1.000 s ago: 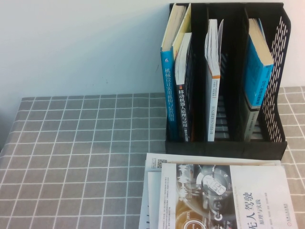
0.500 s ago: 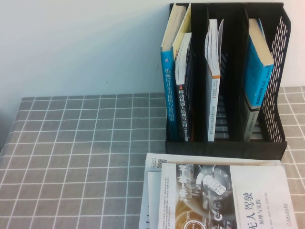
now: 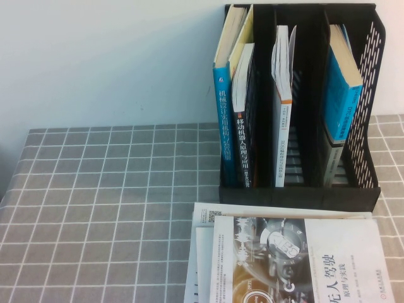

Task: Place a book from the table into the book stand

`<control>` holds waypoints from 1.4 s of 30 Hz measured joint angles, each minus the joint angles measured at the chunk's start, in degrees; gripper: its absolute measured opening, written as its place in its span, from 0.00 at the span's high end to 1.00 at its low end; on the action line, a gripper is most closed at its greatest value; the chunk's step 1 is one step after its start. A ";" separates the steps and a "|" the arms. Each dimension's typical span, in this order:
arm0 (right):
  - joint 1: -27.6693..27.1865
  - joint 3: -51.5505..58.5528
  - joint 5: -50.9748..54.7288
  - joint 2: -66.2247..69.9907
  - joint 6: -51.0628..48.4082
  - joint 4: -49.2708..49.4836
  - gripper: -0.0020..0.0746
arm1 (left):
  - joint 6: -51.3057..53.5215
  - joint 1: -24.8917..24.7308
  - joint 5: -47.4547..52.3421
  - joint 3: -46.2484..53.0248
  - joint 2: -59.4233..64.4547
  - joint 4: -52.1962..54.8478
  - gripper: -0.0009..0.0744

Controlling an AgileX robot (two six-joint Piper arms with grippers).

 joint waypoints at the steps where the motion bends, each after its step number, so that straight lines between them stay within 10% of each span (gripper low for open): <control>1: 0.00 0.00 0.00 0.00 0.00 0.00 0.98 | -11.55 0.00 0.00 0.00 0.00 4.14 0.99; 4: 0.00 0.00 0.00 0.00 0.00 0.00 0.98 | -44.12 0.00 2.75 0.00 0.00 5.62 0.99; 7: 0.00 0.00 0.00 0.00 0.00 0.00 0.98 | -49.23 0.00 9.68 0.00 0.00 -5.24 0.99; 13: 0.00 0.00 0.00 0.00 0.00 0.00 0.98 | 2.11 0.00 12.88 0.00 0.00 -24.81 0.99; 18: 0.00 0.00 0.00 0.00 0.00 0.00 0.98 | 37.17 0.00 9.69 0.00 0.00 -21.13 0.99; 27: 0.00 0.00 0.00 0.00 0.00 0.00 0.98 | -39.19 -0.84 30.09 -0.70 0.00 -4.80 0.99; 30: 0.00 0.00 0.00 0.00 0.00 0.00 0.98 | -36.06 -0.84 34.04 0.01 0.00 -1.68 0.99; 37: 0.00 0.00 0.00 0.00 0.00 0.00 0.98 | 17.35 1.40 37.21 0.01 0.00 -4.78 0.99; 42: 0.00 0.00 0.00 0.00 0.00 0.00 0.98 | -0.92 1.64 34.99 -3.66 0.00 -13.93 0.99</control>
